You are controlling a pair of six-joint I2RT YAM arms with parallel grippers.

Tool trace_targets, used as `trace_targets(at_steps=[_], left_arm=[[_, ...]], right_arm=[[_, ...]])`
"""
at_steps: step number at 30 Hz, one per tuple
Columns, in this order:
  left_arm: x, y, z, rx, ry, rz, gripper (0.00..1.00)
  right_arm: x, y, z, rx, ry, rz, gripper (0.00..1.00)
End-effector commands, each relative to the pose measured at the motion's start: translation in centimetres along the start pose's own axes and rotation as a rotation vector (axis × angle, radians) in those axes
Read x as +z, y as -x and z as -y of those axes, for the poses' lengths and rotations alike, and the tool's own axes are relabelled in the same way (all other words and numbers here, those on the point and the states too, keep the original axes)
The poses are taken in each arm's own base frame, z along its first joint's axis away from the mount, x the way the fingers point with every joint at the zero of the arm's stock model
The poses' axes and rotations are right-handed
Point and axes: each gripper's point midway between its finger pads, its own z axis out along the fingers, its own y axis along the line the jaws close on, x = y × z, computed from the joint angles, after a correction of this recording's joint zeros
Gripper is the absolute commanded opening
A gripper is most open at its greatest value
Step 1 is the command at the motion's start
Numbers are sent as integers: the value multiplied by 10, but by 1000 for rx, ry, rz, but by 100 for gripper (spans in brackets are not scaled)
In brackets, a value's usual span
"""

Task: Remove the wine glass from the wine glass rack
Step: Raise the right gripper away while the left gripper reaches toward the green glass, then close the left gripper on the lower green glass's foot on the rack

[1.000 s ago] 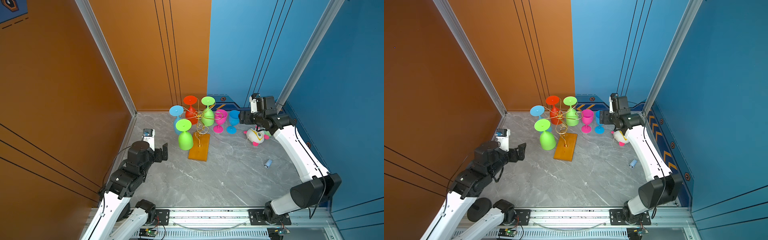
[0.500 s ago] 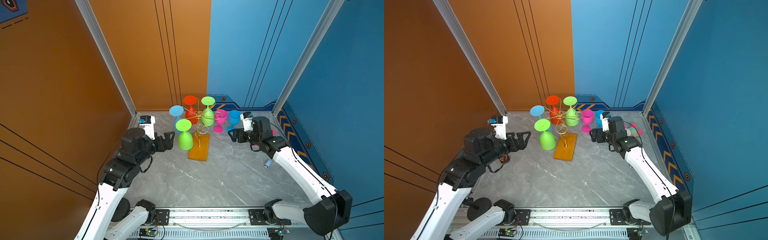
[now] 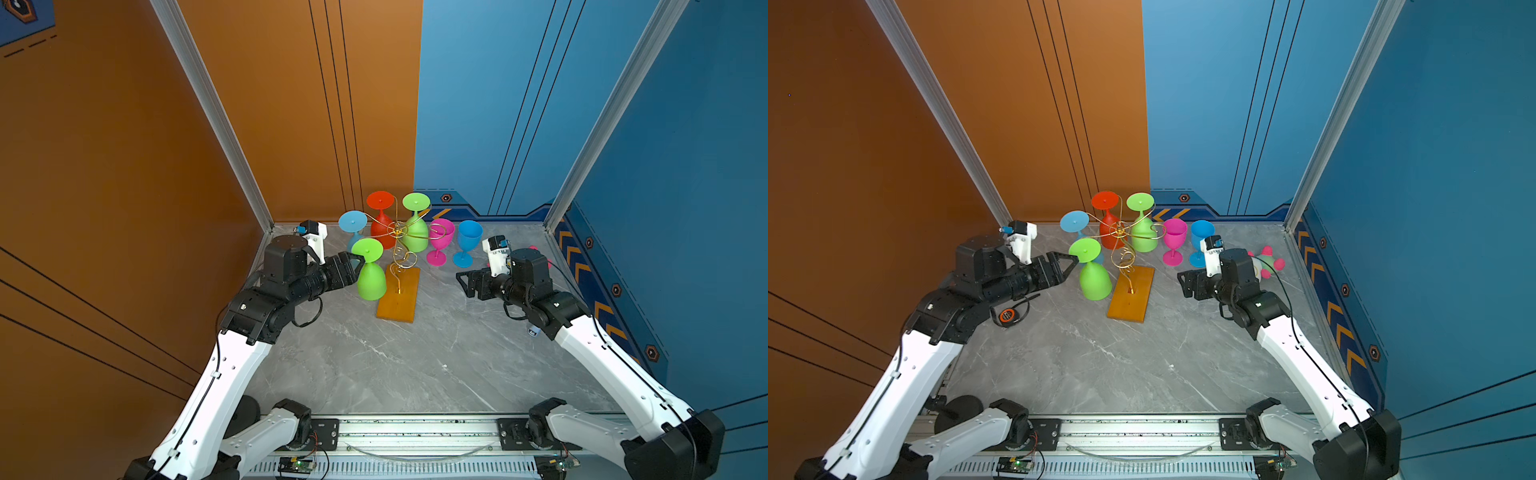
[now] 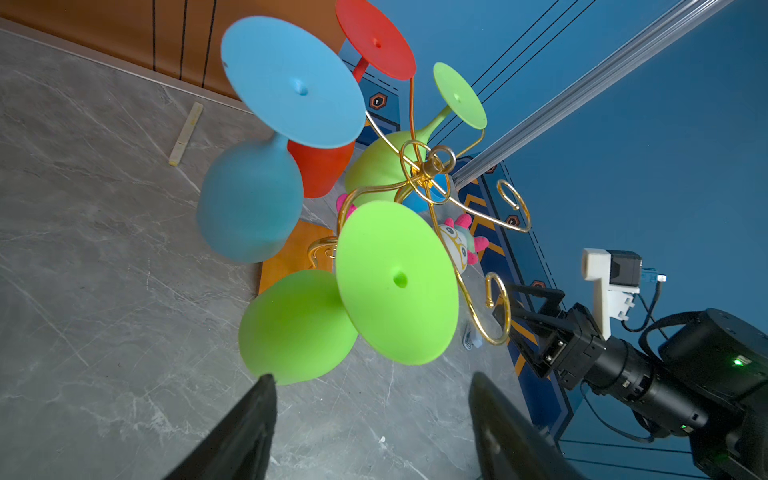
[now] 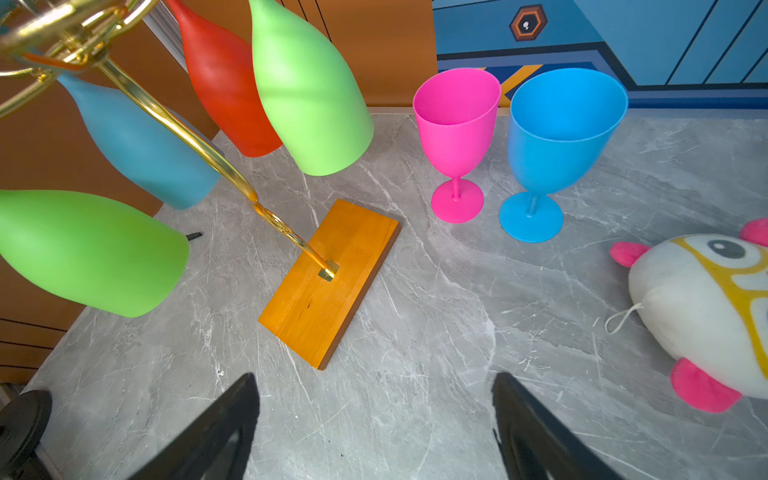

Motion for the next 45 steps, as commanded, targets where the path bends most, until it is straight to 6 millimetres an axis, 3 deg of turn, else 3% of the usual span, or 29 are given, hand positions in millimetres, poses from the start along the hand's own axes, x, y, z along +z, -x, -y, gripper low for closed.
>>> trace_targets(at_steps=[1,26,45], left_arm=[[0,6,9,-44,-43,-2,64],[34,8,-1,-157,-58,11,35],[25,11,-2,-175,-71,37,8]], right_arm=[[-4,-2,-2,12,7,20,89],[-9,-5,-8,57,46,63,88],[-12,-4,-7,63,37,70,88]])
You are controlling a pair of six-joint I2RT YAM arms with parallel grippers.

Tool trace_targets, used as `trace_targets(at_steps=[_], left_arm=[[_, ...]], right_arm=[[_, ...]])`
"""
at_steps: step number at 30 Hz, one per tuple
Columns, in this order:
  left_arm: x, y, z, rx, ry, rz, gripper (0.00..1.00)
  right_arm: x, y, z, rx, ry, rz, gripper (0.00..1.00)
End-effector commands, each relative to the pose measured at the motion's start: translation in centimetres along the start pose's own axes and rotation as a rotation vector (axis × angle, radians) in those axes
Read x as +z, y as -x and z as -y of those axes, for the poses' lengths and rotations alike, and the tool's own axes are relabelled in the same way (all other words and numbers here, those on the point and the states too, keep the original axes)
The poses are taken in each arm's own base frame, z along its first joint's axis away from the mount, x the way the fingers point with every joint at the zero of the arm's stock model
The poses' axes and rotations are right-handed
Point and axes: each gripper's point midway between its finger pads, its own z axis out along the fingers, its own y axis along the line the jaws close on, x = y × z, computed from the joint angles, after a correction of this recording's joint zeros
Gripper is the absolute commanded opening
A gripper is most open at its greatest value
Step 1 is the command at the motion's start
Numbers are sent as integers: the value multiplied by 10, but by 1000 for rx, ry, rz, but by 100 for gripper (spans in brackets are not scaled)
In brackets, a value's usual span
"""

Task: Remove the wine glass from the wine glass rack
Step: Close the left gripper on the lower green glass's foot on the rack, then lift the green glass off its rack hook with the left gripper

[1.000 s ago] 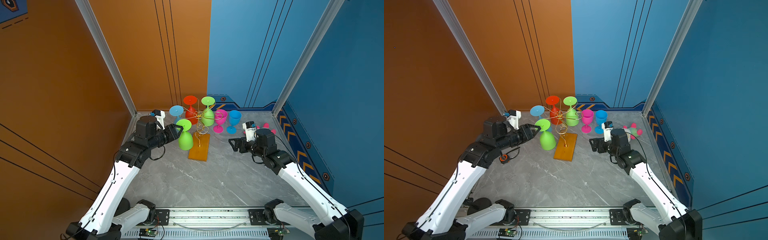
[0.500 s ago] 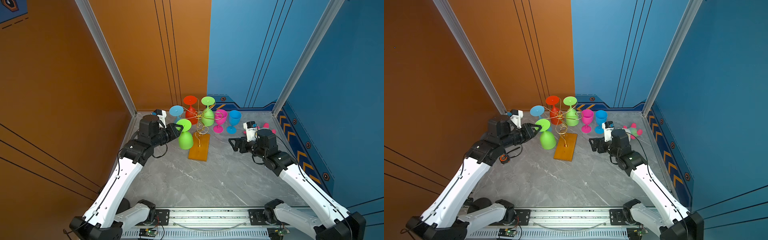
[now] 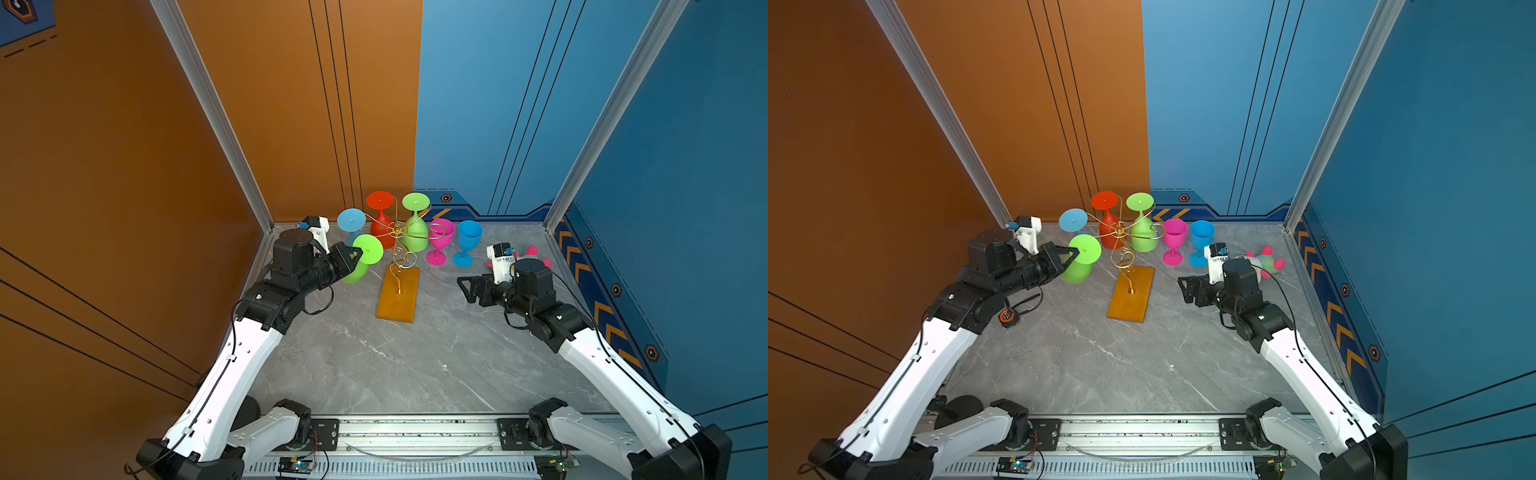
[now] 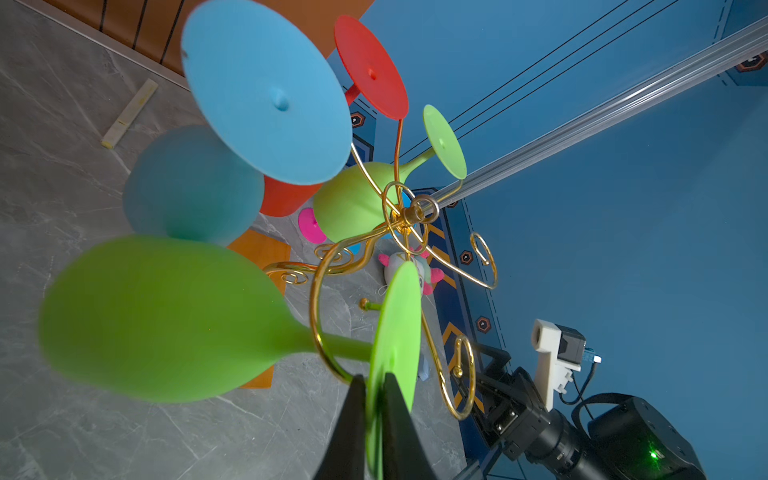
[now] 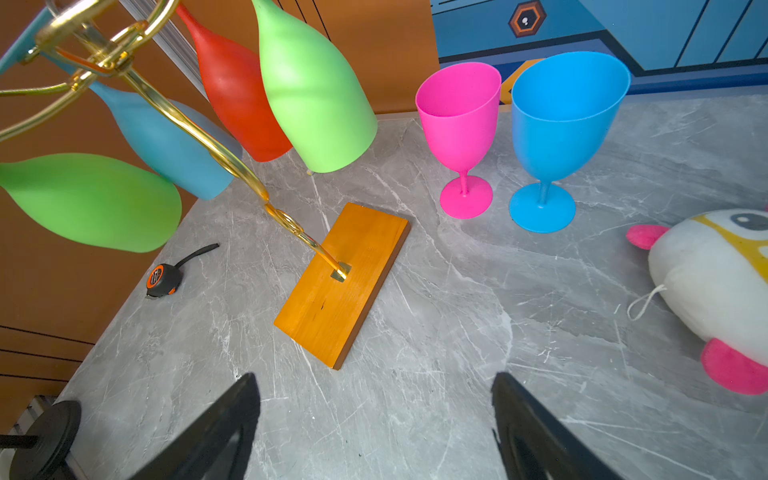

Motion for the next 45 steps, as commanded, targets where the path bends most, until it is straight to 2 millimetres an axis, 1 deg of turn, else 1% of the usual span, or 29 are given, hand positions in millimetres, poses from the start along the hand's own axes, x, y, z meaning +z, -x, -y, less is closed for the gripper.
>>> trace_targets(at_steps=[1,6,9,19,34,40,45], left_arm=[[0,-5,-11,-16,21,-16,7],[-2,-6,-5,-34,-16,-14,1],[-4,-5,1,-46,-45,-16,0],[-9,5,14,-127,-113,-2,0],[-12,17,12,-205,-129,11,0],[-7,24,8,-230,-130,9,0],[-1,29,10,-233,-134,3,0]], right_arm=[[-5,2,-4,4,12,20,88],[-6,2,-5,5,15,18,88],[-7,3,-5,5,15,23,88],[-9,4,-5,8,12,27,88],[-12,4,-5,8,9,27,88],[-12,3,-5,11,9,24,88],[-12,2,-4,12,7,22,88]])
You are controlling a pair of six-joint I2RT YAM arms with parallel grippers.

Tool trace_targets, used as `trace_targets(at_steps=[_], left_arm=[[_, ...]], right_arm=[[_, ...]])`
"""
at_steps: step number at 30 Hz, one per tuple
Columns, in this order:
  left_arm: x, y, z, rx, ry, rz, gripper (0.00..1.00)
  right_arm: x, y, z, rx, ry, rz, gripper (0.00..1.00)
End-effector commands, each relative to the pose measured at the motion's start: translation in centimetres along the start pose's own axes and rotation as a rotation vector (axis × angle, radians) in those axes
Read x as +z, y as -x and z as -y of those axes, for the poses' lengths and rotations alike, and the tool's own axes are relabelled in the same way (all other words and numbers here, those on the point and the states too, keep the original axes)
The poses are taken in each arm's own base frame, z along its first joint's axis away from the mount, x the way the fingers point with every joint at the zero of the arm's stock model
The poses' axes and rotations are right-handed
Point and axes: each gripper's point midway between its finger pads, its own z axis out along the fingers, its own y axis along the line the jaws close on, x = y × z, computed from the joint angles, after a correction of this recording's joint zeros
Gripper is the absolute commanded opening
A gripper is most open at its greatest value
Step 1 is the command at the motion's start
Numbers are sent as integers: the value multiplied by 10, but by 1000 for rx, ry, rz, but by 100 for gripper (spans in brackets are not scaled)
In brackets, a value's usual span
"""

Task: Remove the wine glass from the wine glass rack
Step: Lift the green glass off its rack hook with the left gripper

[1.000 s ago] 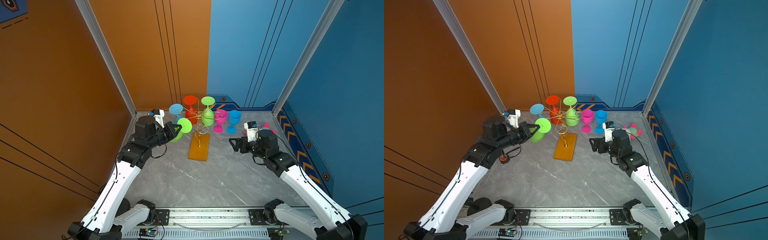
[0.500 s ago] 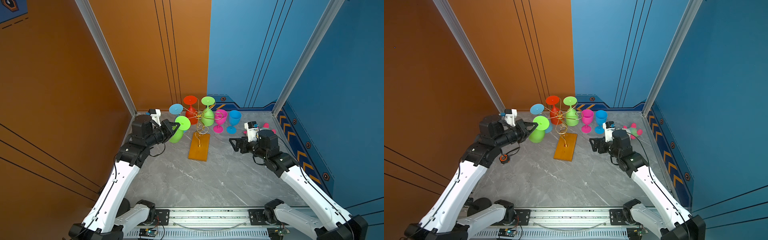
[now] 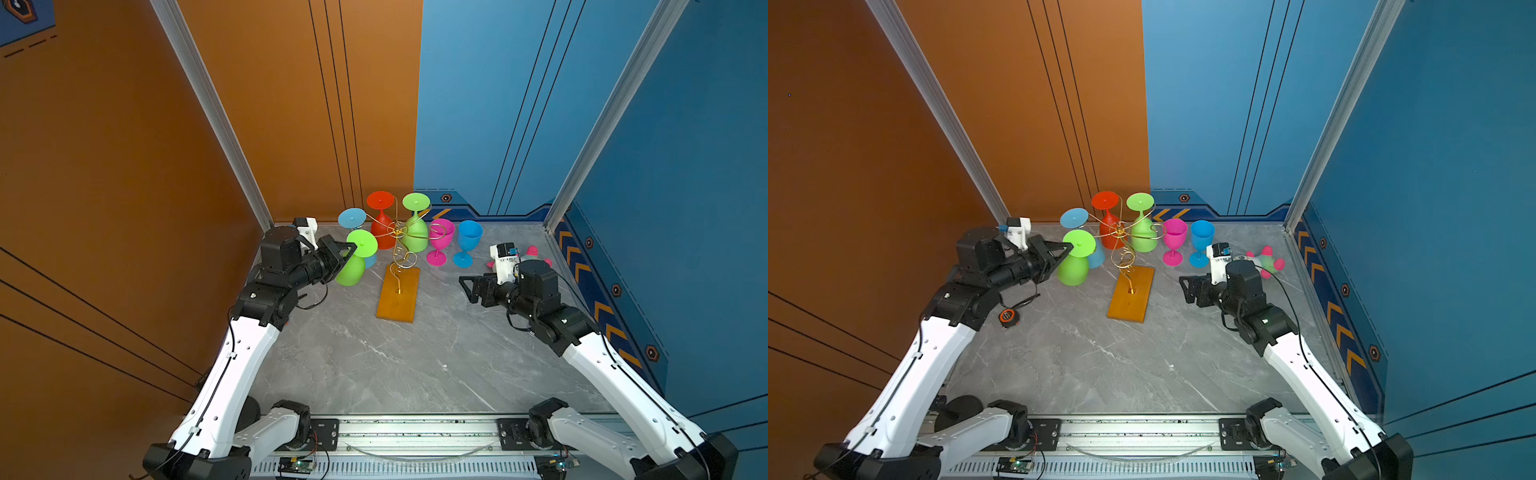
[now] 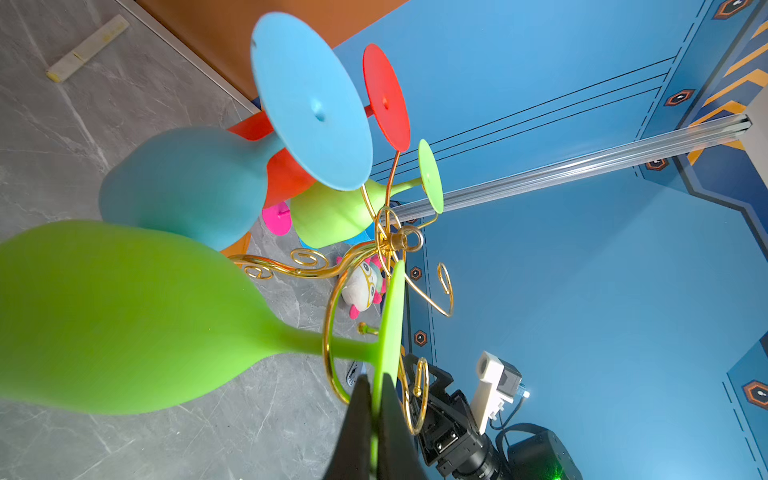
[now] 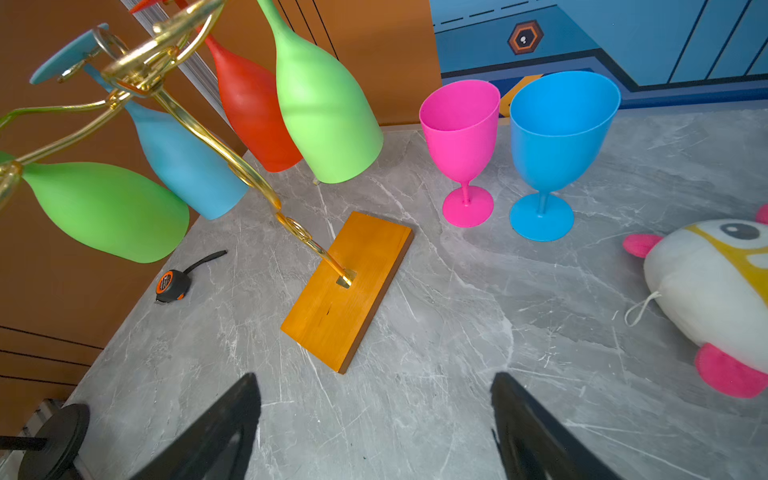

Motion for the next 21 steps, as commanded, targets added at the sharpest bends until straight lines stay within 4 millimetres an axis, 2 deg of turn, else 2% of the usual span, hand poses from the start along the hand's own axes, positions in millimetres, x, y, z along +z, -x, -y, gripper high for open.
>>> trace_targets(at_steps=[1,11,21], left_arm=[[0,8,20,22,-62,3,0],[9,14,28,14,-75,-8,0],[25,-9,32,37,-86,-97,0]], right_arm=[[-3,-3,-1,12,-1,-4,88],[-4,-6,0,9,-4,-6,88],[-7,-5,0,11,-3,0,88]])
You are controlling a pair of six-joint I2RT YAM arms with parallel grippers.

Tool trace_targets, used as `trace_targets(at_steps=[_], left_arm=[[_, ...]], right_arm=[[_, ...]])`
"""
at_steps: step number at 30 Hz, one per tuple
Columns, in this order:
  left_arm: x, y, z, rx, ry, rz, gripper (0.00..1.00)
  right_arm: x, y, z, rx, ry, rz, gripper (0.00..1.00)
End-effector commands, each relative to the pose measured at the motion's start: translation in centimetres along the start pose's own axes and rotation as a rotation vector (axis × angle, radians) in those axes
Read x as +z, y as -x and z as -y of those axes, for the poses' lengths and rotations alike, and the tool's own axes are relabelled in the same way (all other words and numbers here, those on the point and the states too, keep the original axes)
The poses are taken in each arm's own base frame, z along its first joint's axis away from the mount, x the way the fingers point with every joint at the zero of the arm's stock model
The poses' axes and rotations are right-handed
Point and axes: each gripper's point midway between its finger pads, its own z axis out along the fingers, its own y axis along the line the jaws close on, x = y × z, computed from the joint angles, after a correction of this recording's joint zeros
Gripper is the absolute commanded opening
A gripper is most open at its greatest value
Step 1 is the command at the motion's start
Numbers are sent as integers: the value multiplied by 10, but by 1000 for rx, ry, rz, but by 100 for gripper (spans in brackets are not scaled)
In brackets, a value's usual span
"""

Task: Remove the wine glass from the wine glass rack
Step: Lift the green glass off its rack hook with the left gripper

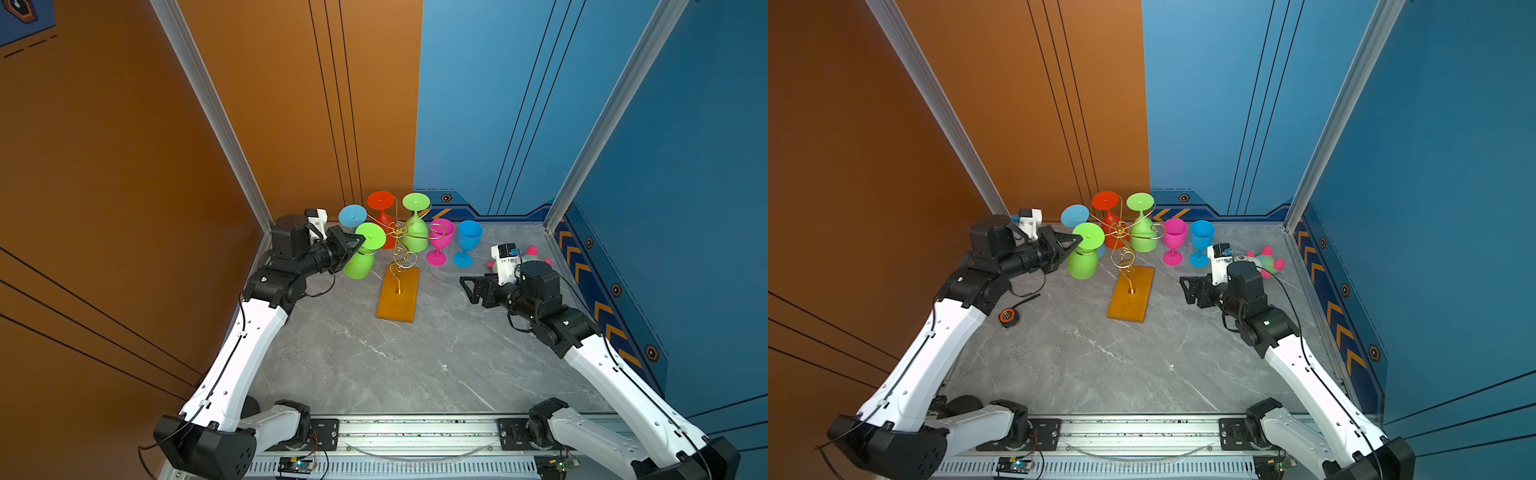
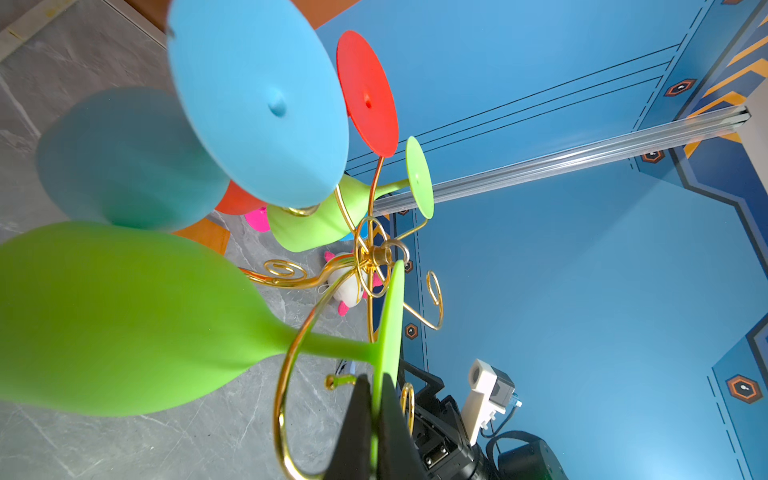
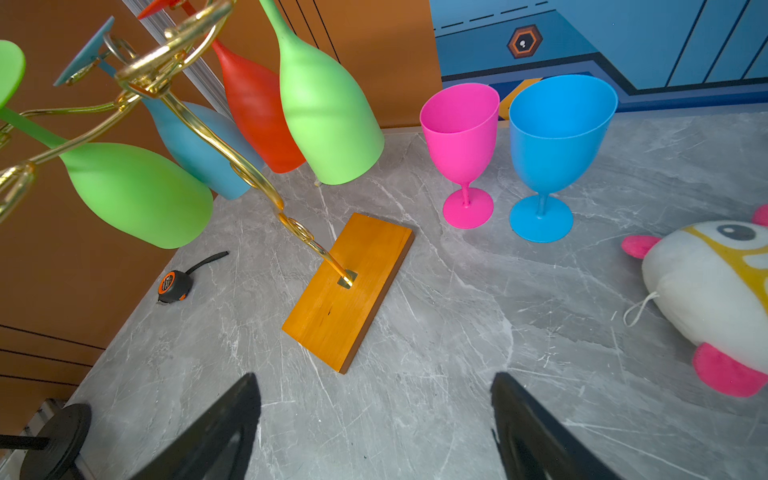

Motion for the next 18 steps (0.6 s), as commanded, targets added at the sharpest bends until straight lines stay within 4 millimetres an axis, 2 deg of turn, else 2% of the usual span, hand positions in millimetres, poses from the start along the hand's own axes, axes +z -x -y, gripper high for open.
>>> trace_targets(at_steps=[1,7,18], left_arm=[[0,-7,18,43,-56,-33,0],[0,-19,24,50,-78,-78,0],[-19,-42,28,40,-125,-129,0]], right_arm=[[-4,-6,0,12,-5,-10,88],[-6,-7,1,11,-9,-11,88],[-10,-6,-1,16,-5,-9,88]])
